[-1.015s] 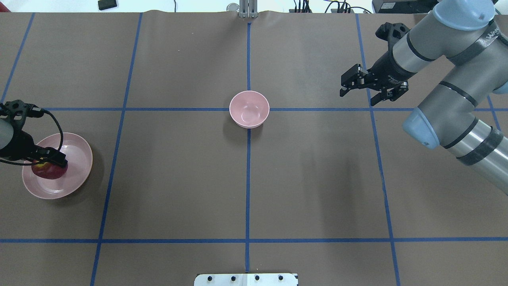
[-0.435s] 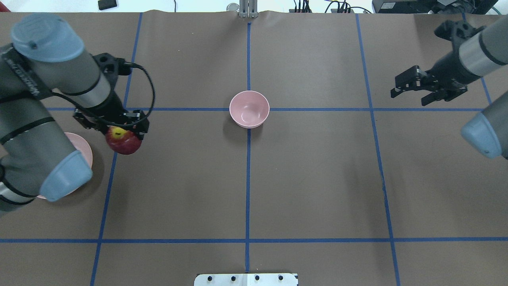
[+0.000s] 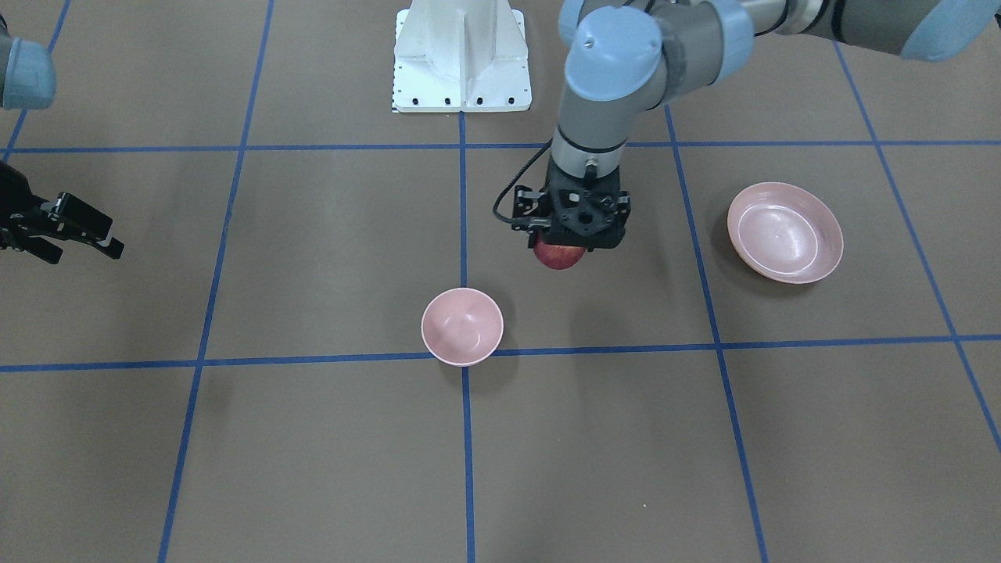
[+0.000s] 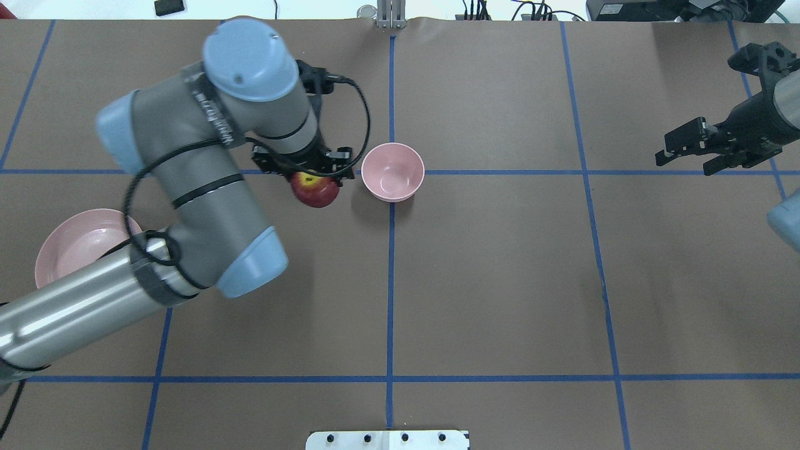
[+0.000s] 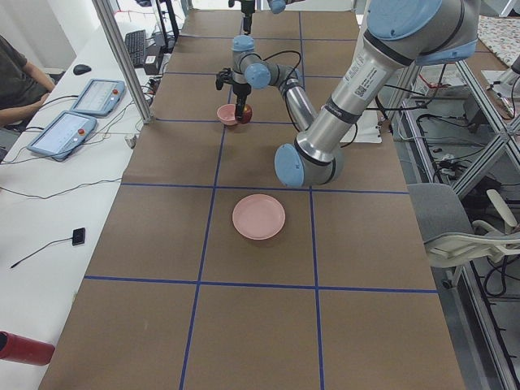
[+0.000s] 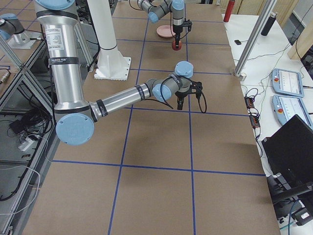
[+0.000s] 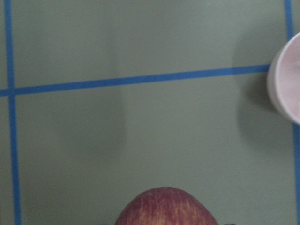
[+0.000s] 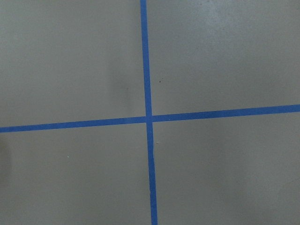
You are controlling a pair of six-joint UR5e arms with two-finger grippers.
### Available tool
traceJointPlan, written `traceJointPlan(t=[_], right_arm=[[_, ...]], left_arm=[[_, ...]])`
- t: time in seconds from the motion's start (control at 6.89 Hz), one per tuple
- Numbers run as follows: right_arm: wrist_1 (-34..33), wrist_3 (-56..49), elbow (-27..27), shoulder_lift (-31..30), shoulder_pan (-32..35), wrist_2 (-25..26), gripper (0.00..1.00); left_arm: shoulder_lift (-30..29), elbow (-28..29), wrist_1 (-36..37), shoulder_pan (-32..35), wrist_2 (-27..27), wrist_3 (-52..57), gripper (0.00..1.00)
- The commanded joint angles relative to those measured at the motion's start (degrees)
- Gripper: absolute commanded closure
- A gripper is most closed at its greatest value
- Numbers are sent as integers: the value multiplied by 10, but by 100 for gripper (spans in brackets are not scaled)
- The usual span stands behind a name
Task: Move apple from plate to bowl
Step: 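Lift the apple with the left gripper and carry it over the bowl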
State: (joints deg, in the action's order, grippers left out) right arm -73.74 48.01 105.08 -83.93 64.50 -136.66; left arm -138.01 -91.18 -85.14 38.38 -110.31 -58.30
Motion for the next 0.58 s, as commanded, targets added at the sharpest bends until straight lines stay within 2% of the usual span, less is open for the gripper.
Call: traceJointPlan(t=[0.0, 0.15, 0.44], right_arm=[[0, -2, -1, -2, -2, 4, 0], [0, -2, -1, -1, -2, 4, 0], [0, -1, -1, 1, -2, 5, 0]], left_arm=[[-125, 152, -35, -7, 36, -12, 100], [-131, 180, -49, -11, 36, -27, 100], [-128, 220, -133, -28, 33, -96, 100]])
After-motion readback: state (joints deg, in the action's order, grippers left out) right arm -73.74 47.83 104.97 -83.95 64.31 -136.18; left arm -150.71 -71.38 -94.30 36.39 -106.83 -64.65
